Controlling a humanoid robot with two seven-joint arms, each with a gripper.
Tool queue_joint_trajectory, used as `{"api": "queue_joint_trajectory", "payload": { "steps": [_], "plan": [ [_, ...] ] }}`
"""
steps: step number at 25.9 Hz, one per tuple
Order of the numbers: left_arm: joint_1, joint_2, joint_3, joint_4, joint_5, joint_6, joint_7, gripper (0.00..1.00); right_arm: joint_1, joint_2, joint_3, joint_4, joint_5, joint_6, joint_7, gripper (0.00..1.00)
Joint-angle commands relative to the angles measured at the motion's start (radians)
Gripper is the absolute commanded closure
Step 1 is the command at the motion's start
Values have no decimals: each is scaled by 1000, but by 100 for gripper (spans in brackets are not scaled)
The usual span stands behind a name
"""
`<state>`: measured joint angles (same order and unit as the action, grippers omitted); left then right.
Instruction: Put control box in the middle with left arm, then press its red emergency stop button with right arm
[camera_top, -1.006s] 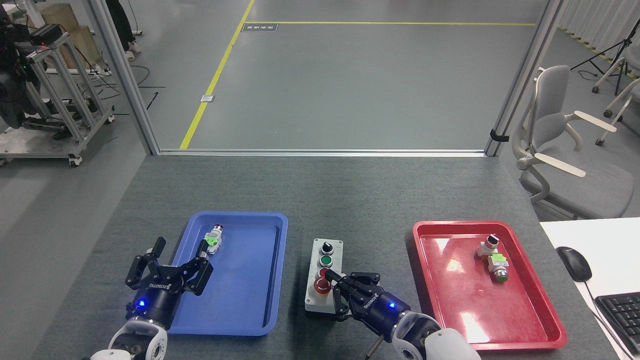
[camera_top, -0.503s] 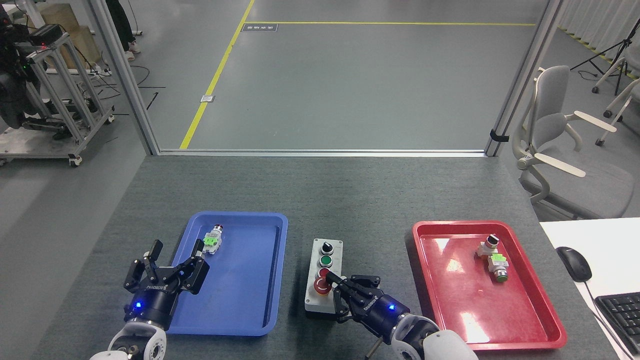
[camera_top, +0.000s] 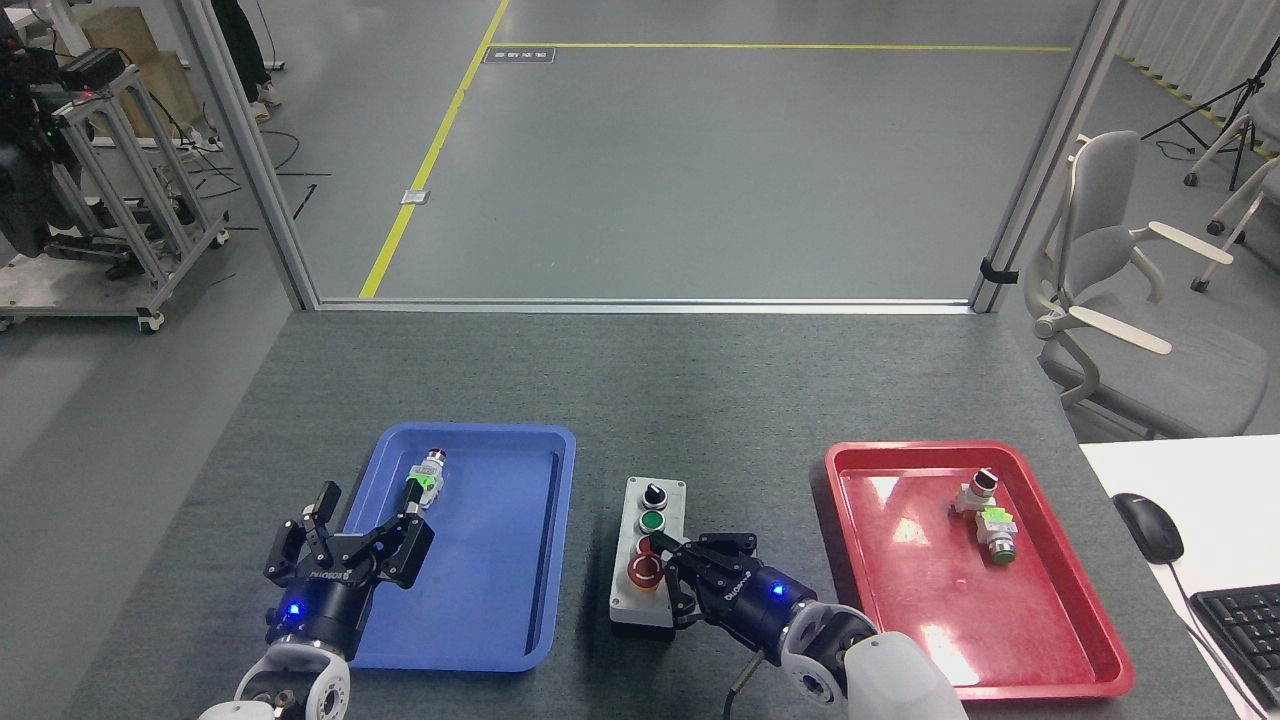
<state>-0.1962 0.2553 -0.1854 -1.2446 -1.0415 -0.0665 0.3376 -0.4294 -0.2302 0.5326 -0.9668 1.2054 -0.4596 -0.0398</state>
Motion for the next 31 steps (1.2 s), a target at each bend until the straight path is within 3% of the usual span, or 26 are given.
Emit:
{"api": "queue_joint_trajectory", "payload": {
  "steps": [1,9,18,19,20,21,22,26,28,31],
  "plan": [
    [-6,-39,0,2,-12,11,-3,1,1,0,0,0,0,-4,32,100],
    [-45,-143,-9,14,-58,76,-2,1,6,-1,0,8,0,-19,41,100],
    [-45,-143,-9,16,-114,74,0,1,1,3,-17,7,-12,-7,35,100],
    [-45,-148,-9,16,-117,74,6,1,-3,6,-22,5,-17,-2,32,91],
    [-51,-145,-9,17,-121,76,8,1,-5,14,-40,3,-30,9,28,62],
    [-54,-148,-9,17,-129,77,3,1,-6,25,-88,0,-66,27,25,21],
    [-54,-148,-9,20,-132,77,-3,1,-6,29,-141,-9,-118,30,20,0],
    [-58,-149,-9,28,-129,76,-25,1,-37,18,-220,-36,-306,21,25,1],
    [-69,-149,-9,31,-126,76,-66,1,-54,3,-235,-35,-342,4,26,1],
    [-77,-148,-8,45,-117,66,-129,1,-46,-51,-329,-35,-336,1,29,1]
  ]
}}
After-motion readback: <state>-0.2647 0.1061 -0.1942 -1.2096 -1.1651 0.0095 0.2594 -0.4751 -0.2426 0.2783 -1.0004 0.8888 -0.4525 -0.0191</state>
